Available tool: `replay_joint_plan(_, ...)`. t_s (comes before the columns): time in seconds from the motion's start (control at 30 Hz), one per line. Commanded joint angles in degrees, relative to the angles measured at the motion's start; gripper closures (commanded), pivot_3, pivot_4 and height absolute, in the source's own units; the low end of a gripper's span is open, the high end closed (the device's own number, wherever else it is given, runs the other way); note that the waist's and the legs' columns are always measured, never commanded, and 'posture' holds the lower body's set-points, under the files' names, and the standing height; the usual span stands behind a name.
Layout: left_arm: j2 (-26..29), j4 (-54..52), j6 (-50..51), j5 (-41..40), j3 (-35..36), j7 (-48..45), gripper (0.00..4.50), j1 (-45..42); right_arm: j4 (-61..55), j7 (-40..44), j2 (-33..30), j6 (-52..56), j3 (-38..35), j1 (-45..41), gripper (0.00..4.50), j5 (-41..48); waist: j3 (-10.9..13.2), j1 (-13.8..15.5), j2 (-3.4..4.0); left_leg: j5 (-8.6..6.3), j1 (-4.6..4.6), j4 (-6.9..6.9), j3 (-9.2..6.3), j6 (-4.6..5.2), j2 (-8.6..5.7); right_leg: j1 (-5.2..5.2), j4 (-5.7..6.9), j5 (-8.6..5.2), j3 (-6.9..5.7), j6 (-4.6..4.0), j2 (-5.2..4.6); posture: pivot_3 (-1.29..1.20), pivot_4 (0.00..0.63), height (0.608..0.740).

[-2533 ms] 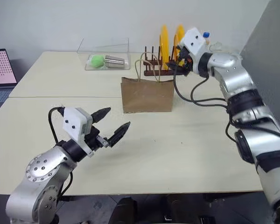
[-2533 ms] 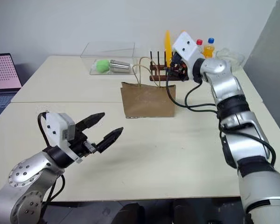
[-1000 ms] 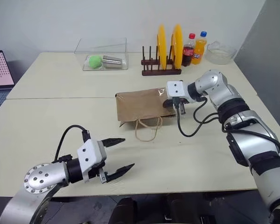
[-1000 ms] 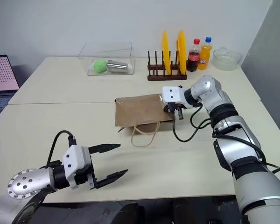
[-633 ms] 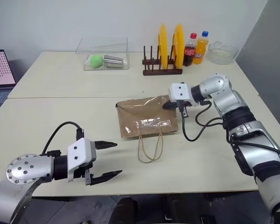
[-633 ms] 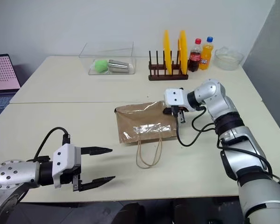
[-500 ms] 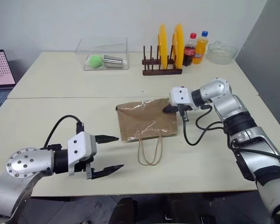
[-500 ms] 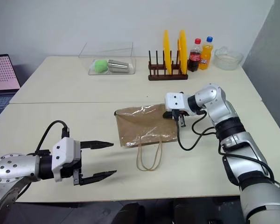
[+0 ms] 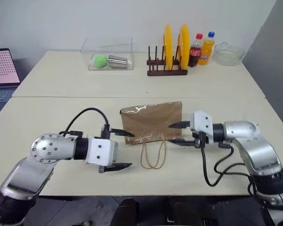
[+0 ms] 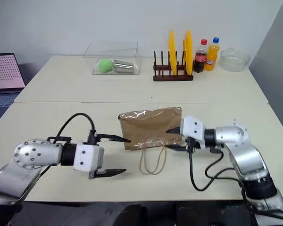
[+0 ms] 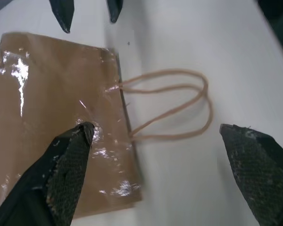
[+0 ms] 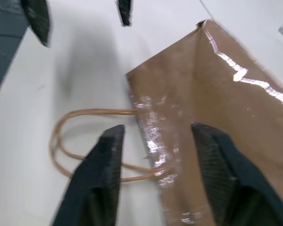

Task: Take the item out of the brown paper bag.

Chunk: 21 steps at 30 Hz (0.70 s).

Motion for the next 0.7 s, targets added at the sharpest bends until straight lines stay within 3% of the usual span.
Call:
replay_joint_plan(0.03, -3.6, 7.2, -11.9, 5.6, -5.2, 0.3, 0.0, -4.0, -8.2, -5.2, -0.4, 4.2, -0.9, 4.1, 0.67, 1.4, 0.0, 0.0, -0.01, 0.0, -0.02, 0.0, 0.01, 0.0, 0.0, 0.0, -0.02, 0.0, 0.01, 0.01, 0.0, 0.0, 0.15, 0.74)
replay_joint_plan(0.5, -15.9, 25.8, -27.7, 14.0, -15.6, 4.0, 0.0, -13.7, -19.4, -14.1, -3.5, 12.0, -3.2, 15.4, 0.67, 6.2, 0.0, -0.1, -0.07, 0.0, -0.05, 0.02, -0.02, 0.03, 0.01, 0.14, -0.36, 0.1, -0.05, 0.19, 0.05, 0.0, 0.15, 0.74)
replay_joint_plan(0.7, -19.4, 29.8, -28.4, 14.7, -16.9, 5.5, 1.82, -16.3, -20.6, -15.3, -6.1, 11.9, -3.2, 16.3, 0.63, 6.5, 0.0, -0.1, -0.09, 0.0, -0.03, 0.03, -0.07, 0.03, 0.0, 0.21, -0.38, 0.1, -0.08, 0.2, 0.06, 0.0, 0.15, 0.74)
